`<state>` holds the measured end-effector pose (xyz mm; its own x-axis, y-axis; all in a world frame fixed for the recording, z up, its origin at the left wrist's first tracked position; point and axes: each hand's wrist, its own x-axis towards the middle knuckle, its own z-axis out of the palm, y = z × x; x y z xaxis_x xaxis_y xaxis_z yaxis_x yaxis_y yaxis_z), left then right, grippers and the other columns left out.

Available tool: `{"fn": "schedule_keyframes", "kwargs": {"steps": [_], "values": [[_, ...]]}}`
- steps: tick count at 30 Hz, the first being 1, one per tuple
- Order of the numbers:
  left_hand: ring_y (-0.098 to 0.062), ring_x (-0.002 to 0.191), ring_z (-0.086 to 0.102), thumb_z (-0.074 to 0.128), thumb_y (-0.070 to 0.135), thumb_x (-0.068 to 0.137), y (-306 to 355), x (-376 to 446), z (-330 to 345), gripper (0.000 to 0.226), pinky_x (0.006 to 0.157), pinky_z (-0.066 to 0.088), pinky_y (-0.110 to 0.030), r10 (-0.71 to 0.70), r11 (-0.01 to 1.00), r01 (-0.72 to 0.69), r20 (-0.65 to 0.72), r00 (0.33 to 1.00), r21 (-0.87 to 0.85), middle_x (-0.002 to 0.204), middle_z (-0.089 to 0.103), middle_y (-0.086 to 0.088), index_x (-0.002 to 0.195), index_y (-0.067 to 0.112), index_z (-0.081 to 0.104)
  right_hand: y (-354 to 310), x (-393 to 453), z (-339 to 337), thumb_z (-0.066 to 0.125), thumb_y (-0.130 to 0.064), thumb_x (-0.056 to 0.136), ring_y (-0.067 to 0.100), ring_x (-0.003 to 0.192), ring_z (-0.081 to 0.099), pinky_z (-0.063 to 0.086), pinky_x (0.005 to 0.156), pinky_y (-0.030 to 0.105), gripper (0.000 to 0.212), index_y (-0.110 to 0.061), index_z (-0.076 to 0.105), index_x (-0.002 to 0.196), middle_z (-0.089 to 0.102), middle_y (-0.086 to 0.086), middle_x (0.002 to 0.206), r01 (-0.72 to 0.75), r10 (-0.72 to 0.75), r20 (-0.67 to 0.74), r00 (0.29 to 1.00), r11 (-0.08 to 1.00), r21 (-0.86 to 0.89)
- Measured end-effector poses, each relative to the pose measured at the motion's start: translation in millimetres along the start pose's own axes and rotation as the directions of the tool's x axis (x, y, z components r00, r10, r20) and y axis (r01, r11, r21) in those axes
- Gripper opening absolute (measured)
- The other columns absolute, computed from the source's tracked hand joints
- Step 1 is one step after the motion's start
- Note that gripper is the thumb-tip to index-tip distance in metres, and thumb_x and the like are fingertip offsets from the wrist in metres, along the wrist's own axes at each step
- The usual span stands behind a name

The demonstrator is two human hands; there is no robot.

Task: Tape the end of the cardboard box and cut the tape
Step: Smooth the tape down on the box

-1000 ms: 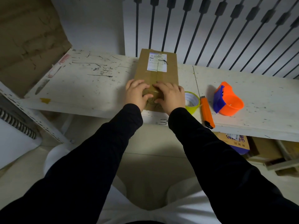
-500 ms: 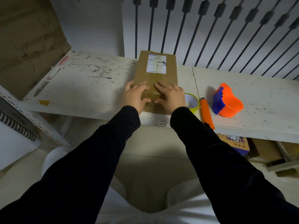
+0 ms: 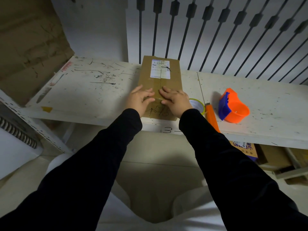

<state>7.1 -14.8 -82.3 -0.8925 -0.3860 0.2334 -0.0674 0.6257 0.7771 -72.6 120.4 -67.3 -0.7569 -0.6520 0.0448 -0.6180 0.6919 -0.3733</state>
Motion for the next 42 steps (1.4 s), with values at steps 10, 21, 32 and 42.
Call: {"fn": "schedule_keyframes", "kwargs": {"steps": [10,21,32,42], "values": [[-0.025,0.139,0.020,0.053,0.022,0.090,4,1,6,0.034,0.116,0.015,-0.034,0.009,0.993,-0.014,0.044,0.999,0.116,0.142,0.048,0.000,0.123,0.017,0.059,-9,-4,1,0.035,-0.045,0.096,0.021,0.132,0.029,0.018,0.104,0.035,0.044,-0.034,0.039,0.138,0.030,-0.009,0.153,-0.021,0.019,-0.036,0.999,0.998,-0.054],[-0.025,0.139,0.022,0.046,0.012,0.094,1,0,-5,0.034,0.115,0.013,-0.033,0.045,0.990,-0.060,0.118,0.992,0.129,0.143,0.047,0.000,0.126,0.018,0.056,-1,-10,-9,0.038,-0.013,0.098,0.019,0.143,0.024,0.017,0.116,0.035,0.045,-0.025,0.036,0.141,0.028,-0.001,0.154,0.062,-0.060,0.041,0.997,0.997,-0.041],[-0.023,0.136,0.025,0.066,0.029,0.081,15,-1,0,0.037,0.113,0.017,-0.033,-0.046,0.993,0.044,0.012,0.999,0.109,0.143,0.047,0.001,0.114,0.013,0.066,-6,-14,-8,0.047,-0.040,0.093,0.023,0.145,0.017,0.009,0.117,0.041,0.052,-0.024,0.035,0.141,0.027,0.000,0.154,-0.030,0.031,0.025,0.999,0.998,-0.049],[-0.022,0.138,0.026,0.057,0.017,0.088,7,-2,-3,0.032,0.113,0.013,-0.029,-0.022,0.996,0.017,0.065,0.998,0.085,0.138,0.053,-0.001,0.119,0.012,0.062,-3,-11,-7,0.042,-0.014,0.097,0.030,0.145,0.014,0.010,0.116,0.037,0.047,-0.017,0.032,0.143,0.022,0.007,0.156,-0.026,0.025,0.106,0.994,1.000,0.016]]}}
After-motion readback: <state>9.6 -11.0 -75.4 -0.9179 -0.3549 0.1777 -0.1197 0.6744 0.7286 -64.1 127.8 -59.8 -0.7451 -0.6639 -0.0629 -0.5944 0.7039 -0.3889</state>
